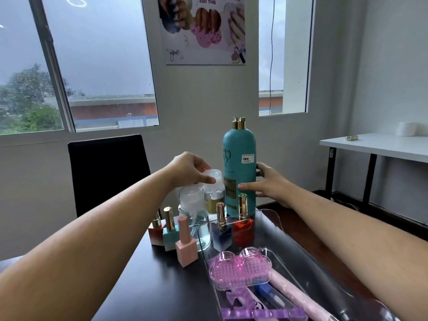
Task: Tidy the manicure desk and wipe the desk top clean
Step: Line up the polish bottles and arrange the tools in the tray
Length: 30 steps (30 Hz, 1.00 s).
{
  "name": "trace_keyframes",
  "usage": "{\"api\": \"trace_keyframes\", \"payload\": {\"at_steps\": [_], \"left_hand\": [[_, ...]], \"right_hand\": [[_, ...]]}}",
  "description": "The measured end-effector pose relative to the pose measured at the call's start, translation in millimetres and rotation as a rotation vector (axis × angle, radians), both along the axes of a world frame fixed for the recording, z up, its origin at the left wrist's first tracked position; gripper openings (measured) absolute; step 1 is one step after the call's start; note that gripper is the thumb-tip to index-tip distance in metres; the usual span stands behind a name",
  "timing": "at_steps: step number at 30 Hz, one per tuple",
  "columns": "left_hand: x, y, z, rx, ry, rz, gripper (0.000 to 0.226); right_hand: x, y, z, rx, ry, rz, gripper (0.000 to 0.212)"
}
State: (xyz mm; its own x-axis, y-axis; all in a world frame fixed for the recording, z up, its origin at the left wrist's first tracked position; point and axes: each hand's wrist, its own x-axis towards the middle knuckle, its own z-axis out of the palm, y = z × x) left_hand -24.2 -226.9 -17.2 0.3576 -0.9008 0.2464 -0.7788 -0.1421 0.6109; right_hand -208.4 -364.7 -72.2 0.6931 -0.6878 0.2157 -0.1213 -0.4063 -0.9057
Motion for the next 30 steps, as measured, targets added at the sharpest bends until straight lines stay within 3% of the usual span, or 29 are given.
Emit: {"api": "trace_keyframes", "payload": {"at_steps": [4, 20, 25, 28, 30], "left_hand": [[4, 1, 4, 0.036, 0.077, -0.040, 0.042], [6, -2, 0, -0.006, 0.096, -0.036, 0.040], [3, 5, 3, 0.050, 0.057, -0.056, 0.051], [4, 19, 11, 0.041, 0.037, -0.056, 0.055], [7, 35, 18, 0.019, 0.031, -0.051, 0.053]], "right_hand": [[1, -1, -4, -0.022, -0.010, -0.015, 0.073], [2, -9, -2, 0.020, 0.017, 0.066, 0.069], [-2, -2, 7, 0.010, 0.016, 0.018, 0.077], [-12, 9, 22, -0.099, -0.063, -0.083, 0.082], [-20, 18, 31, -0.238, -0.109, -0.156, 0.073]]}}
